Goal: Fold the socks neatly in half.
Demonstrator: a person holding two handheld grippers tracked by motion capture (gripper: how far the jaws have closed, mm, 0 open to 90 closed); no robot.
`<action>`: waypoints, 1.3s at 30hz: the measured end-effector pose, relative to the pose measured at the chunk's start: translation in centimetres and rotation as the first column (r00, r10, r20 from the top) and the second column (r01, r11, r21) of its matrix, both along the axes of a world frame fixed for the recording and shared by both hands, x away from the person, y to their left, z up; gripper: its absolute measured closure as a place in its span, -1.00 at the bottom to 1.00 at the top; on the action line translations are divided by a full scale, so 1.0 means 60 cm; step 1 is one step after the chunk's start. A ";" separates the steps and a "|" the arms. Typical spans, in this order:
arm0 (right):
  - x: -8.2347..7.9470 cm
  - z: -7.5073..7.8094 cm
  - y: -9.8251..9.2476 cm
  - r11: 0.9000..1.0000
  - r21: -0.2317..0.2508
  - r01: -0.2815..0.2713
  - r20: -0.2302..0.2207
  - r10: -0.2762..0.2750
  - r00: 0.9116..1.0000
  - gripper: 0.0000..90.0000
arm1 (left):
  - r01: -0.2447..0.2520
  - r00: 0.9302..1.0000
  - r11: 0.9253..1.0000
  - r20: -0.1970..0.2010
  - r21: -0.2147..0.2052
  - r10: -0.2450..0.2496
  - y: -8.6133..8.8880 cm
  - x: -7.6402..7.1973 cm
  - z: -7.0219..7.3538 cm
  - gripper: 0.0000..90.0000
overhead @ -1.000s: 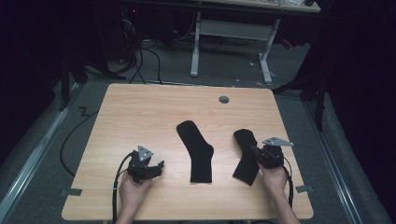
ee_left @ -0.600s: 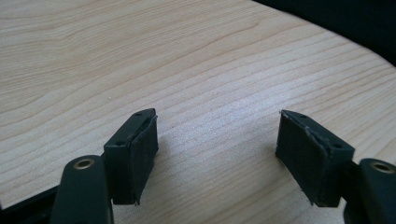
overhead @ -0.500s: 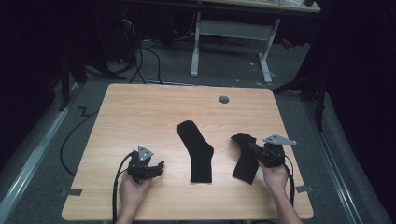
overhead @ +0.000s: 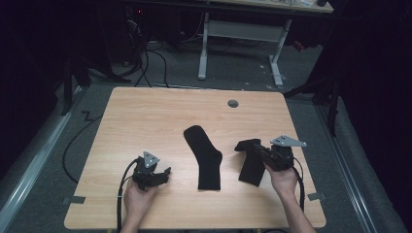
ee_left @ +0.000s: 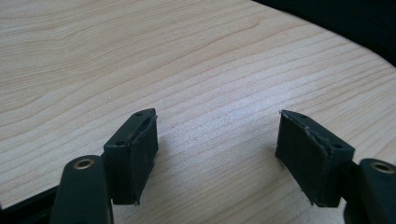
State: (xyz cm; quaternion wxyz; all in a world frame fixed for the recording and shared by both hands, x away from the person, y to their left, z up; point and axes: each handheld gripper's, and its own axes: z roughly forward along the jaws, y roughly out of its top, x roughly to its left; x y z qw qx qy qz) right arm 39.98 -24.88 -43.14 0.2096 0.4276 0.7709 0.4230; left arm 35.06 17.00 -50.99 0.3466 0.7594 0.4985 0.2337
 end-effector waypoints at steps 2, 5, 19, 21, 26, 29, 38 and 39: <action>0.000 0.004 0.002 1.000 0.004 -0.008 0.006 0.008 1.000 0.95 | 0.000 1.000 1.000 0.000 0.000 0.000 0.000 0.000 0.000 -0.34; -0.002 0.010 0.005 1.000 0.007 -0.019 0.015 0.019 1.000 0.95 | 0.000 1.000 1.000 0.000 0.000 0.000 0.000 0.000 0.000 -0.34; -0.015 0.037 0.039 0.996 -0.009 -0.093 0.029 0.093 0.995 0.95 | -0.001 1.000 1.000 0.001 0.000 0.001 0.000 0.000 0.000 -0.34; -0.015 0.041 0.043 0.994 -0.007 -0.105 0.033 0.105 0.994 0.95 | -0.002 1.000 1.000 0.002 -0.001 0.002 0.000 0.000 0.000 -0.34; -0.018 0.050 0.056 0.992 -0.001 -0.128 0.046 0.128 0.991 0.95 | -0.001 1.000 1.000 0.001 0.000 0.001 0.000 0.000 0.000 -0.34; -0.020 0.055 0.065 0.990 0.004 -0.138 0.054 0.138 0.989 0.95 | -0.001 1.000 1.000 0.001 0.000 0.001 0.000 0.000 0.000 -0.34; -0.025 0.065 0.089 0.984 0.011 -0.177 0.069 0.176 0.982 0.95 | -0.002 1.000 1.000 0.001 0.000 0.002 0.000 0.000 0.000 -0.33; -0.027 0.067 0.092 0.983 0.013 -0.181 0.072 0.179 0.981 0.95 | -0.002 1.000 1.000 0.002 0.000 0.002 0.000 0.000 0.000 -0.33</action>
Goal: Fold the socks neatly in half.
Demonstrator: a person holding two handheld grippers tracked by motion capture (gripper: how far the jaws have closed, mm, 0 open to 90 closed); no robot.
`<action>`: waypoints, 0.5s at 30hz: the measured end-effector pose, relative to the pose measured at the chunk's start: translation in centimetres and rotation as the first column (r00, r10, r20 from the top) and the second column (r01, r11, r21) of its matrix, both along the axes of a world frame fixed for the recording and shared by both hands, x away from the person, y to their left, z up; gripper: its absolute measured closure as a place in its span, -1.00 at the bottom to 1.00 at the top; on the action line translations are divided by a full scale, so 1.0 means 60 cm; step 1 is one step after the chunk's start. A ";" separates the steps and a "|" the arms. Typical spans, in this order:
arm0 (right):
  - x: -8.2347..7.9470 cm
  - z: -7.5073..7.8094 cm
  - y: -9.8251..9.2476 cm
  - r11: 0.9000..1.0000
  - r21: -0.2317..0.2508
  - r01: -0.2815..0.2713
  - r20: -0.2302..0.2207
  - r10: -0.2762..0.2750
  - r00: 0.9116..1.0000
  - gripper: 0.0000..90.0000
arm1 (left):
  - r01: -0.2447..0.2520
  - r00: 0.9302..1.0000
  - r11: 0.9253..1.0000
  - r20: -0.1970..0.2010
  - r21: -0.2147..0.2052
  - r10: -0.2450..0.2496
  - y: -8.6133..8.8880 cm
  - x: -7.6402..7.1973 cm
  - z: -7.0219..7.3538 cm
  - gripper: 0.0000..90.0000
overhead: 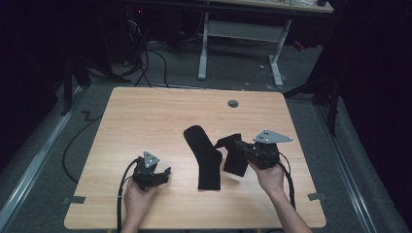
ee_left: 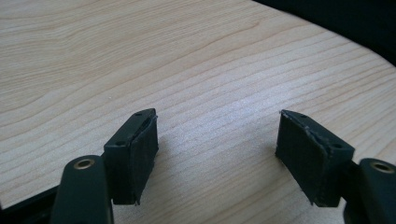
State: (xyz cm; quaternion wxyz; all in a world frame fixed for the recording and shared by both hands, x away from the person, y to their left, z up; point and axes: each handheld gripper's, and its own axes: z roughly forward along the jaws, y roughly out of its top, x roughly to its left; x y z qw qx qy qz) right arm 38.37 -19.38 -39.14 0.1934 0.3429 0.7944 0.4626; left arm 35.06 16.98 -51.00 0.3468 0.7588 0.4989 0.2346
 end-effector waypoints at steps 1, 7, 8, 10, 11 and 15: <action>-0.001 0.001 0.002 1.000 0.003 -0.007 0.003 0.007 1.000 0.95 | 0.000 1.000 1.000 0.000 0.000 0.000 0.000 0.000 0.000 -0.34; -0.008 0.003 0.018 0.999 0.017 -0.036 -0.001 0.036 0.999 0.95 | 0.000 1.000 1.000 0.000 0.000 0.000 0.000 0.000 0.000 -0.33; -0.009 0.003 0.021 0.999 0.019 -0.040 -0.002 0.041 0.999 0.95 | 0.000 1.000 1.000 0.000 0.000 0.000 0.000 0.000 0.000 -0.33; -0.011 0.003 0.026 0.998 0.026 -0.050 -0.007 0.051 0.999 0.95 | 0.000 1.000 1.000 0.000 0.000 0.000 0.000 0.000 0.000 -0.33; -0.011 0.002 0.029 0.998 0.027 -0.057 -0.005 0.057 0.998 0.95 | 0.000 1.000 1.000 0.000 0.000 0.000 0.000 0.000 0.000 -0.33; -0.016 0.004 0.040 0.996 0.031 -0.079 -0.004 0.080 0.997 0.95 | 0.000 1.000 1.000 0.000 0.001 0.000 0.000 0.000 0.000 -0.33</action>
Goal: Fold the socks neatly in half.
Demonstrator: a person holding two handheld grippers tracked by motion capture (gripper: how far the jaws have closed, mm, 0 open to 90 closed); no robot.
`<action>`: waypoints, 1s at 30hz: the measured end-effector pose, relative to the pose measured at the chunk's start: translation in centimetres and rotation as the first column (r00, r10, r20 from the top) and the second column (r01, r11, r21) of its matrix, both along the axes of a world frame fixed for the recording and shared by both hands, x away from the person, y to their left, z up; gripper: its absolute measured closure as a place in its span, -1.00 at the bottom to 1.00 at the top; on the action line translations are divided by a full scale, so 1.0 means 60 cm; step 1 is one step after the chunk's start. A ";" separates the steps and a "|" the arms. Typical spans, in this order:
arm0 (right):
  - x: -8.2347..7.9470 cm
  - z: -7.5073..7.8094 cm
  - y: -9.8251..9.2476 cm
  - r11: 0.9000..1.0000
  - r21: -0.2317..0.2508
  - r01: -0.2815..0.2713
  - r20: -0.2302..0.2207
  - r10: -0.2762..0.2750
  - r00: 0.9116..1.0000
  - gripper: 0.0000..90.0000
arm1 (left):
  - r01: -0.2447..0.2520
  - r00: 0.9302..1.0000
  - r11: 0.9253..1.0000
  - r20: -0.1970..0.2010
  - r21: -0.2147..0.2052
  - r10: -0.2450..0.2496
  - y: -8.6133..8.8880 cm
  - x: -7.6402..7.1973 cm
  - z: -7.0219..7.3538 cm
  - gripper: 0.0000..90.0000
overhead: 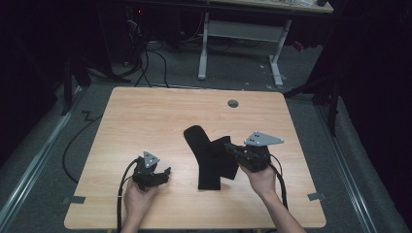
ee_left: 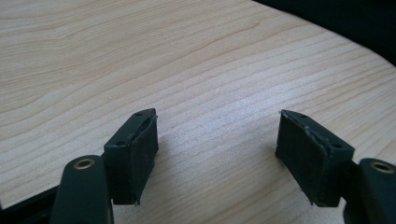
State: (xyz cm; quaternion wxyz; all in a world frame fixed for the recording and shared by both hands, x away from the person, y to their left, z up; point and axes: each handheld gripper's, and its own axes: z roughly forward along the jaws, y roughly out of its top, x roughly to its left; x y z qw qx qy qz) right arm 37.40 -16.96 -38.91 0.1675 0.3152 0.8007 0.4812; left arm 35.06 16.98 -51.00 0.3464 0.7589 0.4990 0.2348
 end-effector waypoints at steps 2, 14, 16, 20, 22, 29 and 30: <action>-0.002 0.000 0.006 1.000 0.002 -0.012 -0.001 0.012 1.000 0.95 | 0.000 1.000 1.000 0.000 0.000 0.000 0.000 0.000 0.000 -0.33; -0.017 -0.004 0.048 0.997 0.008 -0.082 -0.017 0.082 0.996 0.95 | -0.001 1.000 1.000 0.000 0.000 0.001 0.000 0.000 0.000 -0.33; -0.019 -0.005 0.054 0.996 0.006 -0.092 -0.019 0.092 0.996 0.95 | -0.001 1.000 1.000 0.000 0.000 0.001 0.000 0.000 0.000 -0.33; -0.024 -0.009 0.065 0.994 0.000 -0.113 -0.026 0.113 0.993 0.95 | -0.001 1.000 1.000 0.000 0.000 0.001 0.000 0.000 0.000 -0.33; -0.025 -0.013 0.069 0.993 0.000 -0.122 -0.036 0.122 0.992 0.95 | -0.001 1.000 1.000 0.000 0.000 0.001 0.000 0.000 0.000 -0.33; -0.011 -0.040 0.076 0.993 -0.041 -0.108 -0.061 0.105 0.993 0.95 | -0.001 1.000 1.000 0.000 0.000 0.001 0.000 0.000 0.000 -0.33; -0.007 -0.044 0.076 0.994 -0.042 -0.104 -0.063 0.102 0.993 0.95 | -0.001 1.000 1.000 0.000 0.000 0.001 0.000 0.000 0.000 -0.33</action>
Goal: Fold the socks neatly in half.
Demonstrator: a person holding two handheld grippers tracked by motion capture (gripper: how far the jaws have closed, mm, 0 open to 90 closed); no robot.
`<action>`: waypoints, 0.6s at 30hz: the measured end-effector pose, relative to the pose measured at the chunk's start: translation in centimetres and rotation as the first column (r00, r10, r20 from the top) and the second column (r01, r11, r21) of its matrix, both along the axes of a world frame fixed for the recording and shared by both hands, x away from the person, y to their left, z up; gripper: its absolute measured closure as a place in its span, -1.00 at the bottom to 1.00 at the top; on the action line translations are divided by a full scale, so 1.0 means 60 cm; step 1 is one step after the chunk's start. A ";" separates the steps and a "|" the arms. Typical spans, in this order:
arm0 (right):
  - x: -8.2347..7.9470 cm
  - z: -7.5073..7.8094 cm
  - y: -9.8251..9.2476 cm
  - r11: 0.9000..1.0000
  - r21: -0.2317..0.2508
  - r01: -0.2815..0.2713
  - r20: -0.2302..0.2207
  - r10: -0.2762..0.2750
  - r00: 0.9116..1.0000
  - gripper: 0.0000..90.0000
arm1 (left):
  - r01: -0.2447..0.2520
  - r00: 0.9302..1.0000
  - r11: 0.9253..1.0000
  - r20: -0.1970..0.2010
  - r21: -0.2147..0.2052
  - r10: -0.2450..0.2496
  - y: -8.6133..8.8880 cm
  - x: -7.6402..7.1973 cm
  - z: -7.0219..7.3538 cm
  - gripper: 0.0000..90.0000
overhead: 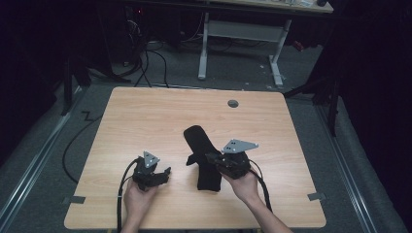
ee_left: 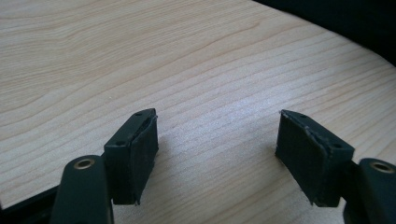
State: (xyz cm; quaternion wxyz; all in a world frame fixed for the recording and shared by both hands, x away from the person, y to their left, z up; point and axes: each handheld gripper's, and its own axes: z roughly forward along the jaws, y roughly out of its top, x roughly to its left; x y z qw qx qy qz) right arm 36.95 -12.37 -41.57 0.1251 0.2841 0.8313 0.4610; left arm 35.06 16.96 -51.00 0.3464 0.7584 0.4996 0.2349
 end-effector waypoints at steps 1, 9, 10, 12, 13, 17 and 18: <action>0.004 -0.004 0.000 1.000 -0.001 0.002 -0.003 -0.002 1.000 0.94 | 0.000 1.000 1.000 0.000 0.000 0.000 0.000 0.000 0.000 -0.33; 0.031 -0.031 0.006 0.999 -0.042 0.019 0.005 -0.018 1.000 0.93 | 0.000 1.000 1.000 0.000 0.000 0.000 0.000 0.000 0.000 -0.33; 0.034 -0.034 0.007 0.999 -0.045 0.022 0.006 -0.022 1.000 0.93 | 0.000 1.000 1.000 0.000 0.000 0.000 0.000 0.000 0.000 -0.33; 0.038 -0.040 0.009 0.998 -0.050 0.023 0.006 -0.022 1.000 0.93 | 0.000 1.000 1.000 0.000 0.000 0.000 0.000 0.000 0.000 -0.33; 0.039 -0.044 0.010 0.998 -0.057 0.021 0.006 -0.021 1.000 0.93 | 0.000 1.000 1.000 0.000 0.000 0.000 0.000 0.000 0.000 -0.33; 0.041 -0.056 0.017 0.996 -0.086 0.012 0.002 -0.012 1.000 0.92 | -0.002 1.000 1.000 0.000 0.000 0.002 0.000 0.000 0.000 -0.33; 0.042 -0.060 0.018 0.996 -0.090 0.010 -0.004 -0.010 1.000 0.92 | -0.002 1.000 1.000 0.000 -0.001 0.002 0.000 0.000 0.000 -0.33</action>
